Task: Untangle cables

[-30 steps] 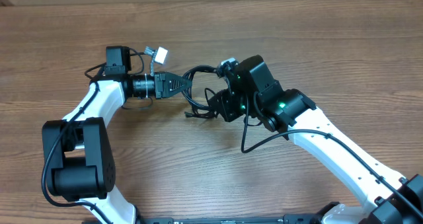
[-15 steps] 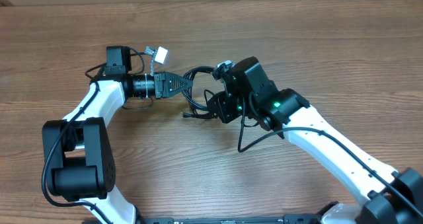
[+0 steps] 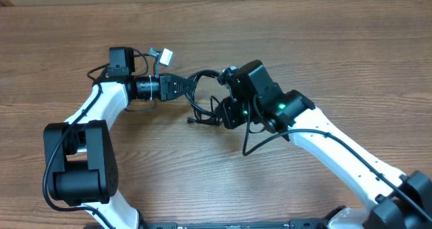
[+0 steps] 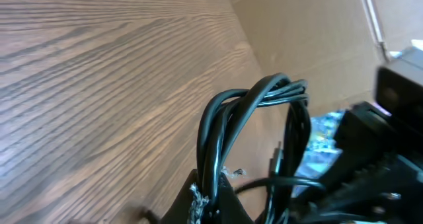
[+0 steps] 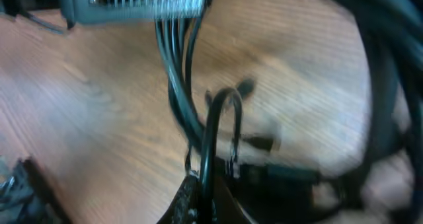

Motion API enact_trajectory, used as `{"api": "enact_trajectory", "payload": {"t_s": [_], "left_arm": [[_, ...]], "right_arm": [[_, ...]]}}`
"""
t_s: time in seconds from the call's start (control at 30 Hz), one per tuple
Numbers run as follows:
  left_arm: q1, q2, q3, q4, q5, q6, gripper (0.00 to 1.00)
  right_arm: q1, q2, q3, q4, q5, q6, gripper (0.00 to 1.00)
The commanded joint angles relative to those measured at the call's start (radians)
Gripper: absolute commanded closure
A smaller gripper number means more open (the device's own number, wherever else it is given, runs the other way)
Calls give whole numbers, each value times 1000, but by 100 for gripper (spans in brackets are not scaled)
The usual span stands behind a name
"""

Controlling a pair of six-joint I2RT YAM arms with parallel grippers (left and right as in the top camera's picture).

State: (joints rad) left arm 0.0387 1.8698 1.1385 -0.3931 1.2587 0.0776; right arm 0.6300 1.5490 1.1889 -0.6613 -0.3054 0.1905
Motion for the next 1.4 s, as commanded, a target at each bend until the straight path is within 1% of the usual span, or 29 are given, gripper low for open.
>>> {"api": "enact_trajectory", "payload": {"t_s": [0.0,0.07,0.17,0.27,0.43,0.6,0.73,0.83,0.93,1.0,1.03,1.07,1.1,1.17,1.23,1.27,1.37], "left_arm": [[-1,-10,8,5,-52,5,96],[-1,-10,8,5,-62,5,96],[-1,-10,8,5,-62,5,96],[-1,-10,8,5,-62,5,96],[2,-10,8,5,-68,5,96],[2,-10,8,5,-113,-14,96],[2,-10,8,5,-117,-15,96],[2,-10,8,5,-117,-15,96],[2,-10,8,5,-117,-26,96],[2,-10,8,5,-116,-43,96],[2,-10,8,5,-115,-57,96],[2,-10,8,6,-113,-66,96],[2,-10,8,6,-113,-71,96],[2,-10,9,6,-113,-92,96],[3,-10,9,6,-113,-121,96],[8,-10,9,6,-111,-139,96],[29,-10,9,5,-105,-183,96]], "right_arm": [[3,-64,90,-80,-10,26,96],[-2,-64,183,-204,-10,25,96],[-4,-64,262,-300,5,21,96],[-4,-64,312,-378,72,22,96],[-4,-64,352,-501,286,18,96],[-4,-64,357,-600,490,18,96],[-4,-64,357,-643,610,18,96],[-4,-64,357,-640,685,18,96],[-4,-64,357,-605,671,18,96],[-4,-64,357,-552,562,18,96],[-4,-64,357,-529,502,18,92],[-4,-64,357,-503,433,18,86],[-4,-64,356,-486,387,19,78],[-4,-64,355,-462,334,31,74],[-5,-60,352,-457,337,83,48],[-14,-55,349,-454,337,128,41],[-49,-51,329,-454,332,224,31]]}}
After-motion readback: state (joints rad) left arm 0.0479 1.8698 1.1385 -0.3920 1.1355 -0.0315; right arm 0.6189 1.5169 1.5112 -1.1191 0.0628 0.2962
